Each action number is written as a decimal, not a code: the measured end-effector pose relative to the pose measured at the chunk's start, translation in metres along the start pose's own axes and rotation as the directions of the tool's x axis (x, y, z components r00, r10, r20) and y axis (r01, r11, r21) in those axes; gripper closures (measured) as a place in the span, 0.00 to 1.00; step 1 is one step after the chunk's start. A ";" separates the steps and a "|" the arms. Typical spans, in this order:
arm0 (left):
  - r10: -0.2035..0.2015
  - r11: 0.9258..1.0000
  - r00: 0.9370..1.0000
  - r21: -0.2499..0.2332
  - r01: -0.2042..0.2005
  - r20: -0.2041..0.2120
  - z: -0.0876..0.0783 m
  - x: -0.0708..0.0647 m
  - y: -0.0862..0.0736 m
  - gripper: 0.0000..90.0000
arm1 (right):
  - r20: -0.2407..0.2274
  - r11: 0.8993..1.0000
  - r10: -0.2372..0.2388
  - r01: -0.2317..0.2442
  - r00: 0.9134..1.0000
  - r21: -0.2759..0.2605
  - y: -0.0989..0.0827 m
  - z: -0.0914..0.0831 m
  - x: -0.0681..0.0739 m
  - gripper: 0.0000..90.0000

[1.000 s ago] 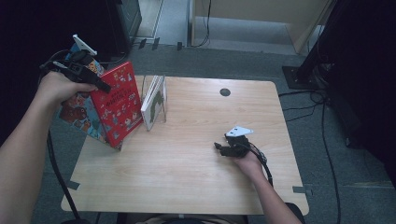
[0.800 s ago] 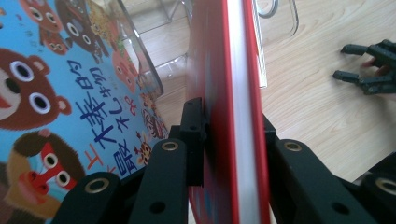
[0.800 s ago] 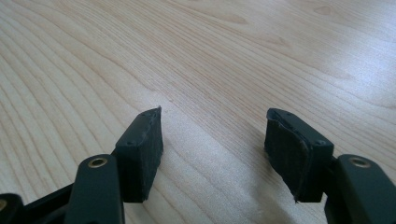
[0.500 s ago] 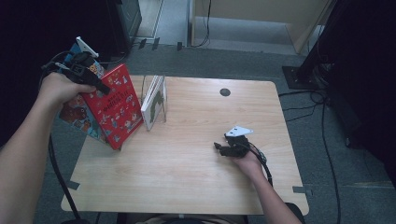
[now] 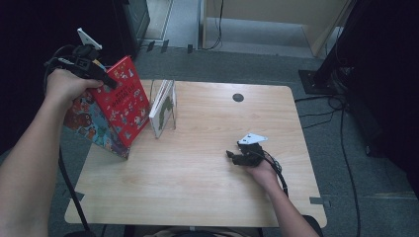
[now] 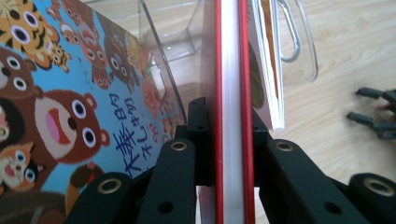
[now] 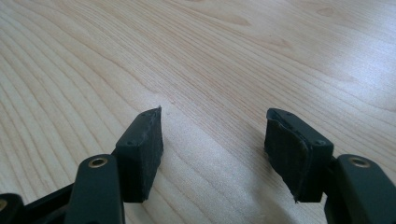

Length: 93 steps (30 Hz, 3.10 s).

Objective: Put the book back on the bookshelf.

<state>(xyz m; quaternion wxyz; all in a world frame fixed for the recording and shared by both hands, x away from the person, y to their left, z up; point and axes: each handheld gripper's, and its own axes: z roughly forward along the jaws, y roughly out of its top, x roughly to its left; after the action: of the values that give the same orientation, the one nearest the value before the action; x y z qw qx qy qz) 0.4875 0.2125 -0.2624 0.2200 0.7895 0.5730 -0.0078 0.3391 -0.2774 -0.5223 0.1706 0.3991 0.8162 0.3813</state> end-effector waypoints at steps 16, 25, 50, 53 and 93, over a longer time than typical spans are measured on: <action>0.013 0.999 1.000 -0.031 -0.014 -0.026 0.020 -0.007 0.023 0.89 | 0.004 1.000 0.002 -0.002 1.000 -0.001 0.001 0.002 0.001 0.41; 0.021 0.999 0.999 -0.042 -0.023 -0.048 0.030 -0.009 0.033 0.88 | 0.008 1.000 0.005 -0.005 1.000 0.001 0.001 0.001 0.002 0.41; -0.001 1.000 1.000 0.031 0.002 -0.030 0.035 0.001 0.032 0.87 | 0.011 1.000 0.008 -0.008 1.000 -0.001 0.000 0.001 0.003 0.41; -0.005 0.999 0.999 0.035 0.006 -0.034 0.034 0.000 0.033 0.88 | 0.011 1.000 0.008 -0.008 1.000 -0.001 0.000 0.001 0.003 0.42; -0.042 0.999 0.998 0.004 0.042 -0.039 0.030 0.010 0.030 0.86 | 0.008 1.000 0.008 -0.008 1.000 0.000 0.000 0.000 0.004 0.42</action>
<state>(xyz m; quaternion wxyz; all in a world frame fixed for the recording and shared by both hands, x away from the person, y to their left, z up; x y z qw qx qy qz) 0.5256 0.2030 -0.2820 0.2067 0.7777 0.5936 0.0017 0.3364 -0.2749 -0.5223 0.1723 0.4039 0.8139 0.3805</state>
